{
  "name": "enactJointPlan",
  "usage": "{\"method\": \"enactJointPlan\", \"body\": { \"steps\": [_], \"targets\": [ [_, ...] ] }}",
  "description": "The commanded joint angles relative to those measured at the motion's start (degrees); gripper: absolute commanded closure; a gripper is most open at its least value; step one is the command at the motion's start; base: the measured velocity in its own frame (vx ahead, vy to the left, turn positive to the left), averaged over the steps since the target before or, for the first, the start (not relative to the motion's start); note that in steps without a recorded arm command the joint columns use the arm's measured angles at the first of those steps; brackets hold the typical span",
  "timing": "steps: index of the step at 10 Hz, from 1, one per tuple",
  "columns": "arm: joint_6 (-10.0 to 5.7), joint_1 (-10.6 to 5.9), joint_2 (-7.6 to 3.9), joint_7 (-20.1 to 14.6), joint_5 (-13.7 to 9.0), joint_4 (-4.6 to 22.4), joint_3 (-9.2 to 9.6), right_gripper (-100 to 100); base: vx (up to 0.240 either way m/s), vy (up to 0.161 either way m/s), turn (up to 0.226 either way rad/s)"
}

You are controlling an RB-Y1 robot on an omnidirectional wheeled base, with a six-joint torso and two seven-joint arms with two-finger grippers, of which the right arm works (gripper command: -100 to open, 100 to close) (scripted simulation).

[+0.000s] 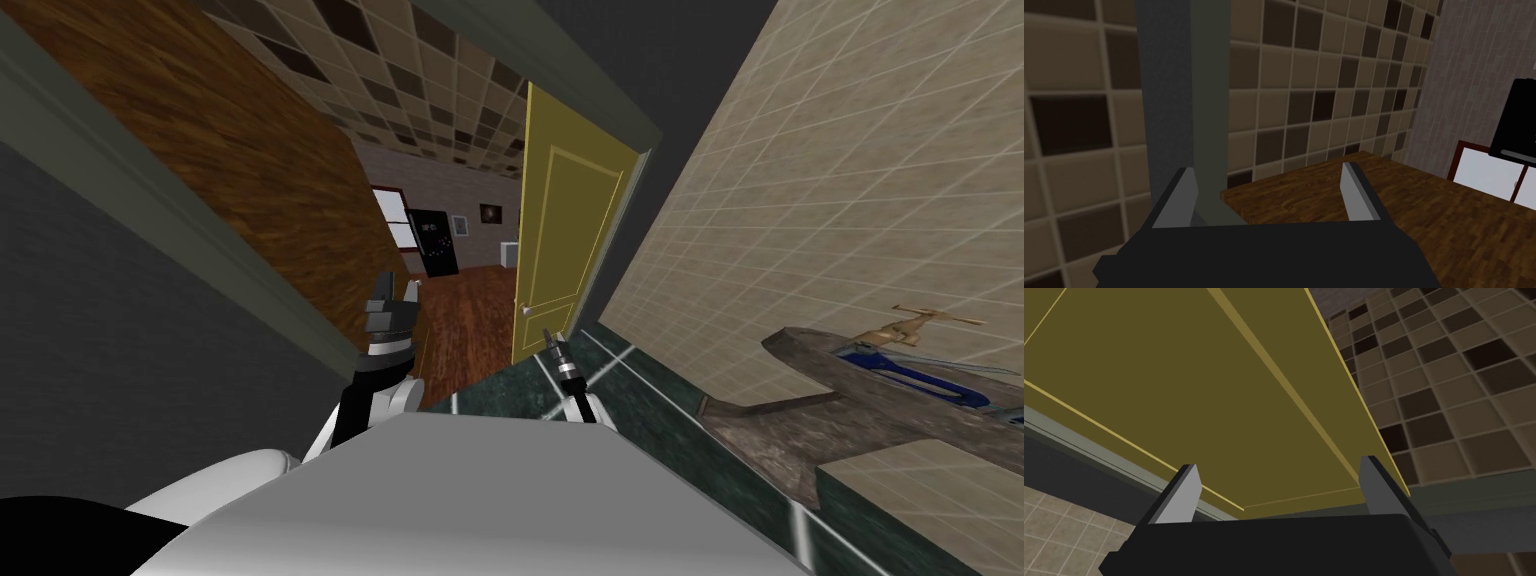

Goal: Push the door open

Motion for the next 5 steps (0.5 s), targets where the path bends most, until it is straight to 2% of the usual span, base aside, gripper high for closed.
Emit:
{"method": "enactJointPlan", "body": {
  "steps": [1,2,5],
  "targets": [
    [-1.09,-1.09,-0.12,2.77,0.77,2.86,0.29,-100,0.078,-0.039,0.025],
    [-1.09,-1.09,-0.12,2.77,0.77,3.32,0.29,-100,0.062,-0.031,0.014],
    [-3.01,-3.35,-0.32,7.88,2.27,8.95,0.84,-100,0.069,-0.043,0.022]
  ]
}}
